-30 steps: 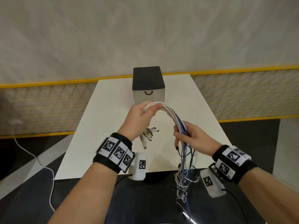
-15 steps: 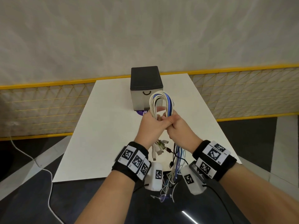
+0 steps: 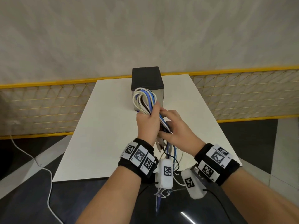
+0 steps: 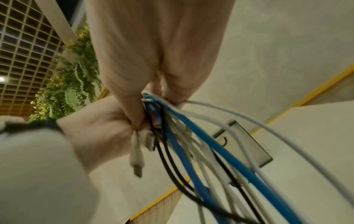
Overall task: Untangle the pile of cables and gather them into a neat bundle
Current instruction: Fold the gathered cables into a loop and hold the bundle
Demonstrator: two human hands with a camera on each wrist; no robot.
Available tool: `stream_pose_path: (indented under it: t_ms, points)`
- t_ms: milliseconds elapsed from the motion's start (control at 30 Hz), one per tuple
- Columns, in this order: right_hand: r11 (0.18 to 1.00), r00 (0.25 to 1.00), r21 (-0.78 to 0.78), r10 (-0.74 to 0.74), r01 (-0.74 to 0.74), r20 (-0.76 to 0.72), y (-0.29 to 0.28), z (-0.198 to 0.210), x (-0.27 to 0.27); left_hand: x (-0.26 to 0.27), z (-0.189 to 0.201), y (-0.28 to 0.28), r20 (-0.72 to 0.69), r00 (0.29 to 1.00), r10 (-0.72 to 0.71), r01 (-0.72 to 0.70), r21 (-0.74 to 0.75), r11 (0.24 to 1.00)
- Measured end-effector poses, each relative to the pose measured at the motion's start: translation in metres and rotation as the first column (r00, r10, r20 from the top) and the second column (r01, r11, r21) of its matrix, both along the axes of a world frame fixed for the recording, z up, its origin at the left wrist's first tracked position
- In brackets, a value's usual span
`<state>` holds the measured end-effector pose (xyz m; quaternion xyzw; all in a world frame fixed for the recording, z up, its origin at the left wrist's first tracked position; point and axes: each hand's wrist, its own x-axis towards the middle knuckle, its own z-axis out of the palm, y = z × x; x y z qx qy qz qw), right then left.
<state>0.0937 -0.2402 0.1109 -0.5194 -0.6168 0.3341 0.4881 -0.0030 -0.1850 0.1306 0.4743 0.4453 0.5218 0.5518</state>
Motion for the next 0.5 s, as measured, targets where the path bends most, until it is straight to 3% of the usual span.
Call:
stream_pose_path:
  t_ms: [100, 233, 333, 500]
  points:
    - [0.997, 0.986, -0.015, -0.078, 0.077, -0.145, -0.005, -0.006, -0.002, -0.004, 0.006, 0.006, 0.035, 0.999, 0.024, -0.025, 0.022, 0.999]
    - [0.993, 0.996, -0.113, -0.036, 0.028, -0.077, -0.006, -0.01, -0.002, -0.009, 0.017, 0.006, 0.18, 0.984, -0.019, 0.009, 0.054, 0.999]
    - [0.987, 1.0, -0.159, 0.008, -0.005, 0.022, -0.003, -0.017, 0.002, -0.013, 0.027, 0.006, 0.214, 0.977, -0.018, -0.007, 0.115, 0.993]
    - [0.954, 0.994, -0.282, 0.109, -0.099, 0.022, -0.002, -0.027, 0.011, -0.023, 0.039, 0.011, 0.259, 0.965, -0.036, -0.009, 0.171, 0.985]
